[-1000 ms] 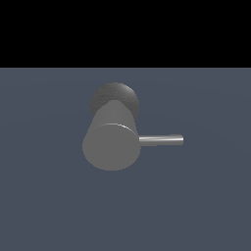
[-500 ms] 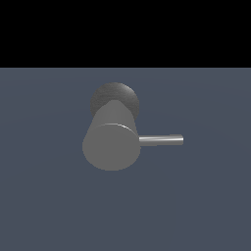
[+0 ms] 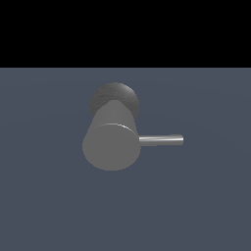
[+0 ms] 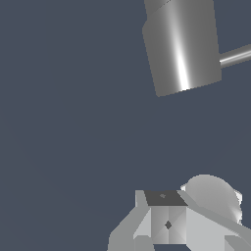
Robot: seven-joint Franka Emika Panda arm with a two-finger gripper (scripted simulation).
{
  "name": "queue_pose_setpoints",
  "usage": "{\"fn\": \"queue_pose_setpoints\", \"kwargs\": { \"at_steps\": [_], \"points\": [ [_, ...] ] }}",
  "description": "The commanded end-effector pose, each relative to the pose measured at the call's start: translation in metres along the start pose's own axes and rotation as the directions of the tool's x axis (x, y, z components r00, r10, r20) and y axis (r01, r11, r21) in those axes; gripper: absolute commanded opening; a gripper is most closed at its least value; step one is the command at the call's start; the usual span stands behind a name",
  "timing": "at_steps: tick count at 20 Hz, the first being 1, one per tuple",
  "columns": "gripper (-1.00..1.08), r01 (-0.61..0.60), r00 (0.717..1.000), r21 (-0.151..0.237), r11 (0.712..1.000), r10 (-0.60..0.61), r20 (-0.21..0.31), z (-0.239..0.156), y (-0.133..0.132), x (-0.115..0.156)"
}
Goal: Turn on the faucet by rotating a designated handle.
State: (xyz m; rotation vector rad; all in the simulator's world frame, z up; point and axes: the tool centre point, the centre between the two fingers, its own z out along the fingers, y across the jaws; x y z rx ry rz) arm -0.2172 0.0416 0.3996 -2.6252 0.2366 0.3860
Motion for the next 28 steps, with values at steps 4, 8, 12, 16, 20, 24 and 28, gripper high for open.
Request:
{"fn": "queue_pose_setpoints", "kwargs": {
  "at_steps": [4,8,12,16,20,24,28],
  "points": [
    [-1.00,-0.036,0.999,0.080,0.996,0.034,0.033,0.012,-0.001,0.009],
    [-1.00,-0.054,0.998,0.112,0.992,0.049,0.049,0.018,-0.001,0.013],
    [-1.00,-0.055,0.998,0.133,0.990,0.050,0.042,0.016,-0.002,0.015],
    [-1.00,-0.040,0.999,0.158,0.987,0.039,0.009,0.008,-0.004,0.016],
    [-1.00,-0.019,0.999,0.201,0.979,0.026,-0.036,-0.004,-0.007,0.017],
    [-1.00,0.016,0.994,0.261,0.965,0.012,-0.104,-0.023,-0.010,0.018],
    [-1.00,0.067,0.981,0.338,0.939,0.000,-0.195,-0.049,-0.013,0.018]
  ]
}}
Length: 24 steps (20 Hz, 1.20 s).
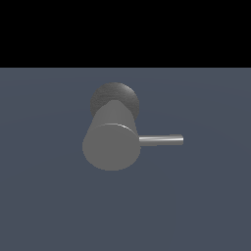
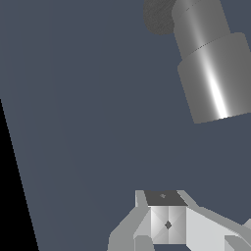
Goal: Turn on the faucet by rotating a designated handle.
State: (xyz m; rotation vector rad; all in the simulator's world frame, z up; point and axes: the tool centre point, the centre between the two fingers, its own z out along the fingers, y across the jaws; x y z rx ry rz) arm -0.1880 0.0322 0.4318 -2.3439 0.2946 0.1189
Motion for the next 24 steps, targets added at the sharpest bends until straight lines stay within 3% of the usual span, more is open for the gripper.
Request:
{"fn": "queue_pose_setpoints", "kwargs": {
  "at_steps": [1,6,12,18,24],
  "points": [
    [-1.00,0.028,0.998,0.059,0.998,-0.025,-0.058,-0.017,-0.007,0.003],
    [-1.00,0.100,0.979,0.195,0.976,-0.062,-0.192,-0.058,-0.020,0.006],
    [-1.00,0.194,0.935,0.350,0.916,-0.066,-0.347,-0.112,-0.026,0.007],
    [-1.00,0.285,0.878,0.489,0.825,-0.019,-0.478,-0.166,-0.021,0.006],
    [-1.00,0.361,0.818,0.610,0.706,0.074,-0.570,-0.217,-0.001,0.006]
  ]
}}
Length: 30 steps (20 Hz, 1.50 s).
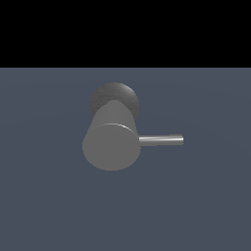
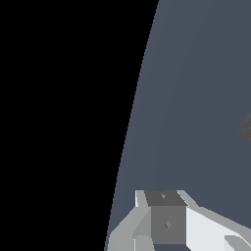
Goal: Turn on the faucet by rotating a designated handle.
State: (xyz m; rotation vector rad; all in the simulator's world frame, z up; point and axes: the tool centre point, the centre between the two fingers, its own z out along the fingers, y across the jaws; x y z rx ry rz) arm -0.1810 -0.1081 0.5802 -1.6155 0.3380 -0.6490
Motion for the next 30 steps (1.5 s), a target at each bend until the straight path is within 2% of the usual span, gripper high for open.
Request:
{"fn": "queue_pose_setpoints", "kwargs": {
  "at_steps": [1,8,16,23,30],
  "points": [
    [-1.00,-0.003,0.998,0.078,0.997,0.008,-0.061,-0.019,-0.004,0.012],
    [-1.00,-0.026,0.973,0.282,0.959,0.089,-0.212,-0.073,0.005,0.044],
    [-1.00,-0.076,0.906,0.489,0.869,0.265,-0.330,-0.126,0.048,0.076],
    [-1.00,-0.144,0.807,0.638,0.756,0.463,-0.366,-0.155,0.112,0.098],
    [-1.00,-0.234,0.665,0.754,0.614,0.667,-0.336,-0.159,0.197,0.107]
  ]
}}
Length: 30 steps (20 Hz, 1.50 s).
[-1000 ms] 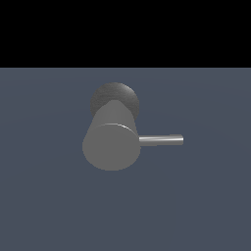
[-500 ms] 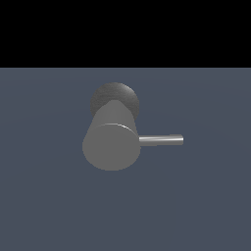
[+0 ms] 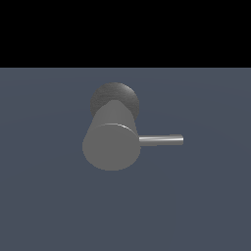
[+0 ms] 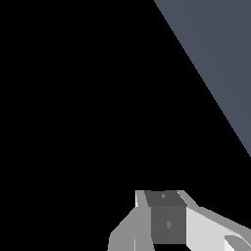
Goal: Turn on the faucet by rotating a designated handle.
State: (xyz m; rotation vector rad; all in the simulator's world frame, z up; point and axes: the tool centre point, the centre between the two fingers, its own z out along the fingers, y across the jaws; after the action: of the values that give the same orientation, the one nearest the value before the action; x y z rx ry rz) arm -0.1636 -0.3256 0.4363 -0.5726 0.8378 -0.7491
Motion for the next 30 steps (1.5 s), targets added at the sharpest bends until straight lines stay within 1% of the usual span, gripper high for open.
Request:
{"fn": "queue_pose_setpoints", "kwargs": {
  "at_steps": [1,3,5,7,9,11,13,17,20,25,27,30],
  "points": [
    [-1.00,-0.071,0.996,0.021,0.997,0.072,-0.060,-0.012,0.023,0.020],
    [-1.00,-0.129,0.986,0.036,0.991,0.132,-0.105,-0.022,0.044,0.034],
    [-1.00,-0.189,0.970,0.048,0.981,0.194,-0.150,-0.032,0.068,0.047],
    [-1.00,-0.249,0.947,0.058,0.967,0.256,-0.193,-0.041,0.094,0.057],
    [-1.00,-0.310,0.919,0.067,0.948,0.317,-0.235,-0.051,0.122,0.065],
    [-1.00,-0.371,0.885,0.073,0.926,0.376,-0.276,-0.060,0.151,0.071],
    [-1.00,-0.432,0.844,0.078,0.899,0.433,-0.315,-0.070,0.182,0.074],
    [-1.00,-0.546,0.752,0.084,0.833,0.532,-0.389,-0.089,0.244,0.072],
    [-1.00,-0.616,0.685,0.085,0.783,0.585,-0.434,-0.101,0.284,0.065],
    [-1.00,-0.700,0.591,0.085,0.709,0.641,-0.490,-0.117,0.336,0.050],
    [-1.00,-0.724,0.561,0.084,0.684,0.655,-0.506,-0.122,0.351,0.044],
    [-1.00,-0.751,0.526,0.083,0.655,0.670,-0.525,-0.128,0.368,0.036]
  ]
}}
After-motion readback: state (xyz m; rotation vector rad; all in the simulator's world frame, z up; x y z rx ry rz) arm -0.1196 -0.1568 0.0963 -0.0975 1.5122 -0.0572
